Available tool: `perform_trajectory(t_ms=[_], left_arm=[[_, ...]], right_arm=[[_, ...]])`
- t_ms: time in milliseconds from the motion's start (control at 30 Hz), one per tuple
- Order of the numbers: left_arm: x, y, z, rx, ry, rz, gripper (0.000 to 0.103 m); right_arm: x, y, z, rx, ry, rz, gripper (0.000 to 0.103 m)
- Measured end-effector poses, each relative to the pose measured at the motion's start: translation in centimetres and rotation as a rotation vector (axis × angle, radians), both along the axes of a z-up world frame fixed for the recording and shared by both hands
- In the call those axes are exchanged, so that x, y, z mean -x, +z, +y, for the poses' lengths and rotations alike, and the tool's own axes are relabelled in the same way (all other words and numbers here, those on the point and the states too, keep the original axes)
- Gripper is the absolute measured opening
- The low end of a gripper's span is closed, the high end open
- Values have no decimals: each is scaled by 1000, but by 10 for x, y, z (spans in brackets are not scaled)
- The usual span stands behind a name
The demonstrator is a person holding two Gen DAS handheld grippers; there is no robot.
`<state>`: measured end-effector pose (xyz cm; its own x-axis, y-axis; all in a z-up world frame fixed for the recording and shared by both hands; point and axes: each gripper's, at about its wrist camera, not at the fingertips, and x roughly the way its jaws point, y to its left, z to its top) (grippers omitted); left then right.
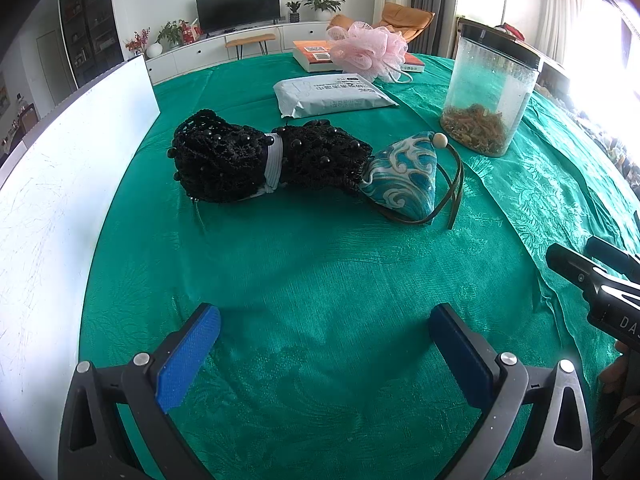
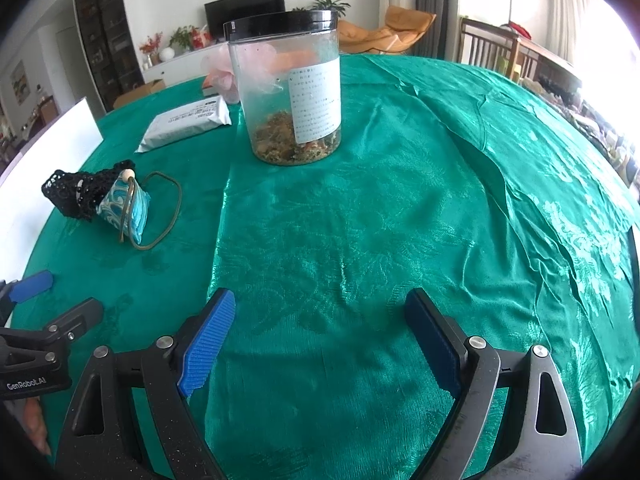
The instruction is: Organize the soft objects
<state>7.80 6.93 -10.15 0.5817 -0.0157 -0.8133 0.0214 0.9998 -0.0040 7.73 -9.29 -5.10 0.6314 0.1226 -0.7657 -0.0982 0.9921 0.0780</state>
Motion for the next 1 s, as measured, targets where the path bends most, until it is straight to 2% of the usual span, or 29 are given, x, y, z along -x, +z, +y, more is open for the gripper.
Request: perform_trajectory(t_ms=[167, 1000], left_arm=[[0, 0, 0, 0, 0, 0, 103], [0, 0, 0, 0, 0, 0, 103]], right_arm=[[-1, -2, 10, 72, 12, 4, 89], [0, -3, 7, 61, 18, 3, 90]])
